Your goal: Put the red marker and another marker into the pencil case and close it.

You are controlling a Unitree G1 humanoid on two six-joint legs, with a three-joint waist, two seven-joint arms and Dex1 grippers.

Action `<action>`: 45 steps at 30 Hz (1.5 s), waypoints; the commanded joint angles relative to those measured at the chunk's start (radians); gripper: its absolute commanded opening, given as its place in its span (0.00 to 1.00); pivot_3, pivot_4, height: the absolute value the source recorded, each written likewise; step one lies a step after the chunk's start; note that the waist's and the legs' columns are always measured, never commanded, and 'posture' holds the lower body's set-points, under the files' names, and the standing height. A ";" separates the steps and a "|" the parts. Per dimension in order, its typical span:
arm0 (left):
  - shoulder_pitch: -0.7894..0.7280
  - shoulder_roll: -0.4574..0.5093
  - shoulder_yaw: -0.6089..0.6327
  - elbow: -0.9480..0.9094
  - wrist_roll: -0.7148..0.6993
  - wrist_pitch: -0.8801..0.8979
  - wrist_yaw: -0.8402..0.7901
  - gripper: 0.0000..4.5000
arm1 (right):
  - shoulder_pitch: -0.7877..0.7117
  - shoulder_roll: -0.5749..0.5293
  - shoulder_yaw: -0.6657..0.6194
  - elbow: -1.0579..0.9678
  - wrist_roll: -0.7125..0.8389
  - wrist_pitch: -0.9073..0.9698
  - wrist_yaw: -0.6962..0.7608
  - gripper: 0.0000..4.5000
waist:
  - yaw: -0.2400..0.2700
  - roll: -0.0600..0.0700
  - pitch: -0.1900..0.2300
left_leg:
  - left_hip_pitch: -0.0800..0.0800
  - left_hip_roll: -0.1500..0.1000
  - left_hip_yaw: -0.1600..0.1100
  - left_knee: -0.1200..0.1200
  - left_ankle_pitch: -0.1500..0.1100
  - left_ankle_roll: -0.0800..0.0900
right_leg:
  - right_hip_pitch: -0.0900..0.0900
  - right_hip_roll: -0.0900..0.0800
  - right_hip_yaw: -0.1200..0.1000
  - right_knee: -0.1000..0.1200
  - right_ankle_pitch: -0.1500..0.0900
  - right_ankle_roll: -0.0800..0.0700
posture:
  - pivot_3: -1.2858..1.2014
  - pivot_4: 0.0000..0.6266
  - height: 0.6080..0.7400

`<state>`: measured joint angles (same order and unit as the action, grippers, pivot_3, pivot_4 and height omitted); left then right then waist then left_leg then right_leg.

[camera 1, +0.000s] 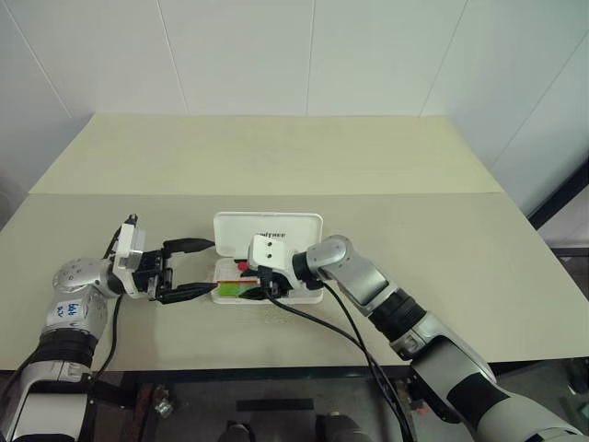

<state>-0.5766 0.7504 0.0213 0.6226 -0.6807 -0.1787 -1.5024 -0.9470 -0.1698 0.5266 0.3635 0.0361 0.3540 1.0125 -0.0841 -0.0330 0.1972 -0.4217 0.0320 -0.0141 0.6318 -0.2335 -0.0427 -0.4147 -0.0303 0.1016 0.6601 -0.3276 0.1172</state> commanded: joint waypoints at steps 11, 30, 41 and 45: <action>0.069 -0.019 0.099 -0.179 0.016 0.069 0.012 1.00 | 0.033 -0.111 -0.180 -0.399 0.138 0.222 0.055 1.00 | 0.002 0.000 0.000 | 0.000 0.001 -0.001 -0.001 0.000 0.000 | 0.000 -0.003 0.000 -0.001 0.000 0.000 | 0.52 0.24 1.00; 0.477 -0.304 0.370 -0.816 0.110 0.383 1.090 1.00 | 0.298 -0.364 -0.462 -0.628 0.366 0.256 -0.013 1.00 | 0.004 0.000 0.000 | 0.002 -0.002 -0.002 -0.001 0.000 0.001 | 0.004 -0.010 -0.002 -0.002 0.000 0.000 | 0.52 0.24 1.00; 0.393 -0.505 0.410 -0.816 0.287 0.446 1.591 1.00 | 0.282 -0.350 -0.439 -0.557 0.358 0.207 -0.053 1.00 | 0.019 -0.001 0.000 | 0.001 -0.003 -0.002 0.000 0.000 0.001 | 0.004 -0.004 -0.002 -0.004 0.001 0.002 | 0.52 0.24 1.00; 0.348 -0.540 0.416 -0.781 0.324 0.486 1.698 1.00 | 0.280 -0.340 -0.432 -0.546 0.352 0.195 -0.059 1.00 | 0.031 -0.001 -0.001 | 0.001 -0.004 -0.001 0.001 0.000 0.001 | 0.005 0.000 -0.001 -0.005 0.002 0.003 | 0.52 0.24 1.00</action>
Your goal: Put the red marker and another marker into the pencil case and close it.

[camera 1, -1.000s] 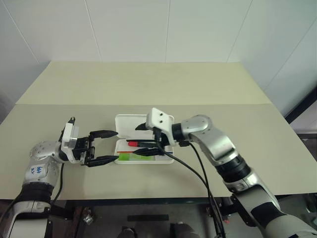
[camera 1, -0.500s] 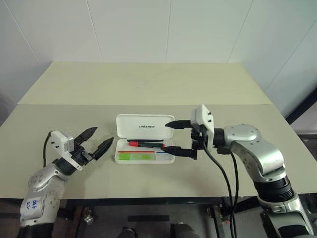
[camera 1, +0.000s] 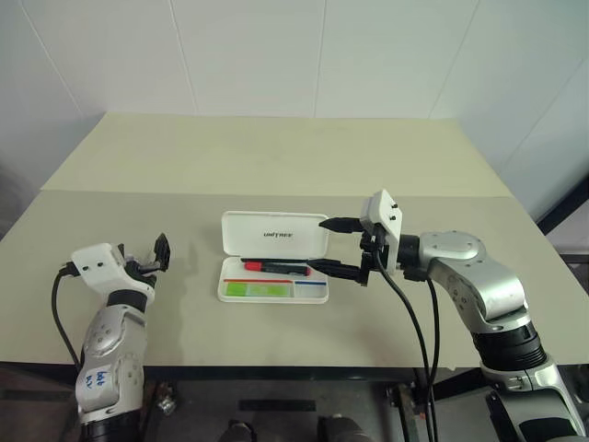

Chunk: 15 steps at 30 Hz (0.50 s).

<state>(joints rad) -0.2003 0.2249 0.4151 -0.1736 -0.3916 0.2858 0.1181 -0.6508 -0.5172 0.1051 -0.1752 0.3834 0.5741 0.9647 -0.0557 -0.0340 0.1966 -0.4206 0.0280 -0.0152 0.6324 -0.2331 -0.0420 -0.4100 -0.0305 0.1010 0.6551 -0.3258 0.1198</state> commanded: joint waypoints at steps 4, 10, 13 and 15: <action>-0.089 -0.035 0.036 0.061 0.064 0.096 0.193 1.00 | -0.015 0.014 -0.009 0.001 0.003 -0.036 -0.017 1.00 | 0.006 0.000 0.000 | 0.000 0.000 0.000 0.000 0.000 0.000 | 0.000 0.001 0.000 0.000 0.000 0.000 | 0.52 0.24 1.00; -0.164 -0.029 0.032 0.128 0.095 0.257 0.291 1.00 | -0.012 0.019 -0.007 0.003 0.000 -0.044 -0.025 1.00 | 0.009 0.000 0.000 | 0.000 0.000 0.000 0.001 0.000 0.000 | 0.000 0.002 0.000 0.000 0.000 0.000 | 0.52 0.24 1.00; -0.192 -0.024 0.029 0.149 0.101 0.329 0.307 1.00 | -0.009 0.019 -0.008 0.002 -0.003 -0.048 -0.029 1.00 | 0.012 0.000 0.000 | 0.000 0.000 0.000 0.000 0.000 -0.001 | 0.000 0.002 0.000 0.000 0.000 0.000 | 0.52 0.24 1.00; -0.211 -0.019 0.027 0.160 0.107 0.380 0.316 1.00 | -0.007 0.017 -0.009 0.001 -0.003 -0.049 -0.030 1.00 | 0.014 0.000 0.000 | 0.000 0.000 0.000 0.001 0.000 -0.001 | 0.000 0.003 0.000 0.001 0.000 0.000 | 0.52 0.24 1.00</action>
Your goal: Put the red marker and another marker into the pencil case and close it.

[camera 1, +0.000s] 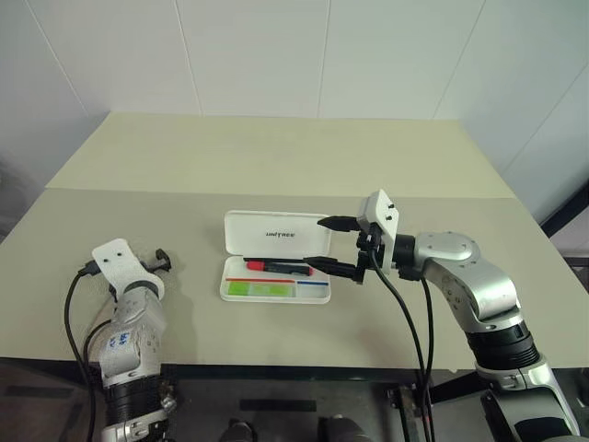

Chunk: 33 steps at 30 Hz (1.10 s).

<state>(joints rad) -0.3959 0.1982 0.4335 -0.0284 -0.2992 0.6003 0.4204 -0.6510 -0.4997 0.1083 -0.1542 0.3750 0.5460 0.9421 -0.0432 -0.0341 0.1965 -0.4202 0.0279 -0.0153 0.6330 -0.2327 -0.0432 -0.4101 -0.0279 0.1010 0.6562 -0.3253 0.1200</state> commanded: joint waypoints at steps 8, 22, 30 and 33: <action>-0.045 -0.001 0.026 0.038 0.053 0.154 0.042 0.71 | -0.005 -0.005 -0.017 -0.023 0.004 -0.023 -0.015 1.00 | 0.007 0.000 0.000 | 0.001 0.000 0.001 0.000 0.002 -0.003 | 0.000 0.001 0.000 0.001 0.000 -0.001 | 0.52 0.24 1.00; -0.083 0.037 -0.002 0.079 0.090 0.077 -0.048 0.09 | -0.023 -0.016 -0.019 0.000 -0.004 -0.039 -0.015 1.00 | 0.016 0.000 0.000 | 0.001 0.000 0.005 0.000 0.004 -0.005 | 0.001 0.001 -0.002 0.001 0.001 -0.001 | 0.52 0.24 1.00; -0.191 0.207 -0.148 0.143 0.075 -0.138 -0.451 0.09 | 0.002 -0.048 -0.048 -0.020 -0.001 -0.035 -0.023 1.00 | 0.015 0.000 0.000 | -0.001 0.001 0.004 -0.003 0.011 -0.007 | 0.001 0.002 -0.005 -0.004 0.008 -0.007 | 0.52 0.24 1.00; -0.248 0.254 -0.182 0.136 0.025 -0.181 -0.634 0.09 | 0.027 -0.066 -0.069 -0.046 0.014 -0.037 -0.023 1.00 | 0.013 0.000 0.000 | -0.001 0.001 0.005 -0.006 0.010 -0.007 | 0.000 0.001 -0.004 -0.006 0.008 -0.006 | 0.52 0.24 1.00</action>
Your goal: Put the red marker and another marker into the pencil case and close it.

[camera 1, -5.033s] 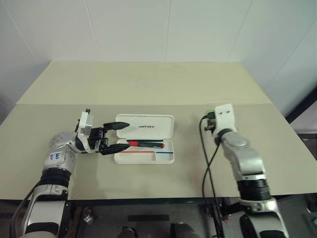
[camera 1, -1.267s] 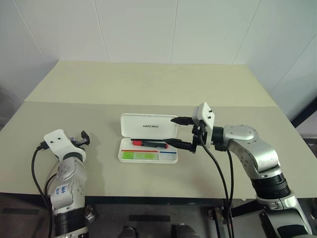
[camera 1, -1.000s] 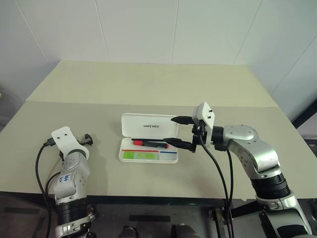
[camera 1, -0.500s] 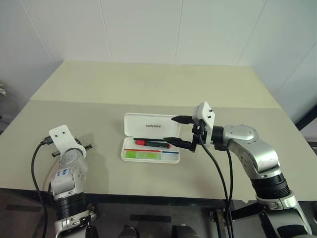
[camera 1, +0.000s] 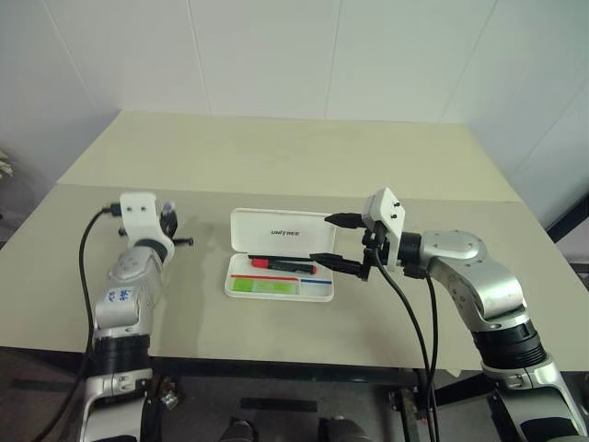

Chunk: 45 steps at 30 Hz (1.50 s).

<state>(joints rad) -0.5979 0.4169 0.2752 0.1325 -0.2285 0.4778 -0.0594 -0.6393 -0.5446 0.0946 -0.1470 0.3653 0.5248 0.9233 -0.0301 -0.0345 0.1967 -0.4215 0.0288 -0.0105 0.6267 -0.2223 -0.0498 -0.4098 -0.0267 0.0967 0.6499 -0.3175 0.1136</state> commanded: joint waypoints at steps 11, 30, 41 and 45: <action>-0.230 0.157 -0.248 -0.040 -0.157 -0.096 -0.834 0.09 | 0.141 -0.074 -0.146 -0.158 0.078 -0.038 0.007 1.00 | 0.001 0.000 0.000 | 0.000 0.000 0.002 -0.009 0.000 0.000 | -0.002 0.001 0.001 -0.007 0.000 0.000 | 0.52 0.24 1.00; -0.255 0.029 -0.685 0.076 0.097 -0.146 -1.070 0.09 | 0.362 -0.164 -0.295 -0.340 0.104 0.026 -0.119 1.00 | 0.000 0.000 0.000 | 0.000 0.001 0.003 -0.004 0.001 0.002 | -0.002 0.003 0.005 -0.002 0.000 0.001 | 0.52 0.24 1.00; -0.290 0.013 -0.670 0.158 0.173 -0.186 -1.075 0.09 | 0.414 -0.174 -0.327 -0.394 0.116 0.054 -0.175 1.00 | 0.001 0.000 0.000 | -0.001 0.001 0.004 0.000 0.000 0.003 | -0.001 0.003 0.006 -0.002 0.001 0.002 | 0.52 0.24 1.00; -0.288 0.010 -0.668 0.164 0.178 -0.199 -1.082 0.09 | 0.409 -0.175 -0.326 -0.392 0.116 0.056 -0.181 1.00 | 0.001 0.000 0.000 | 0.000 0.001 0.004 0.001 0.000 0.003 | -0.001 0.003 0.006 -0.001 0.001 0.002 | 0.52 0.24 1.00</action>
<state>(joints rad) -0.8599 0.4332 -0.4117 0.2965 -0.0519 0.3000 -1.1347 -0.2257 -0.7003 -0.2022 -0.5060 0.4637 0.5883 0.7505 -0.0293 -0.0345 0.1968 -0.4219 0.0294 -0.0064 0.6275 -0.2223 -0.0465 -0.4109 -0.0232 0.1031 0.6495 -0.3169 0.1160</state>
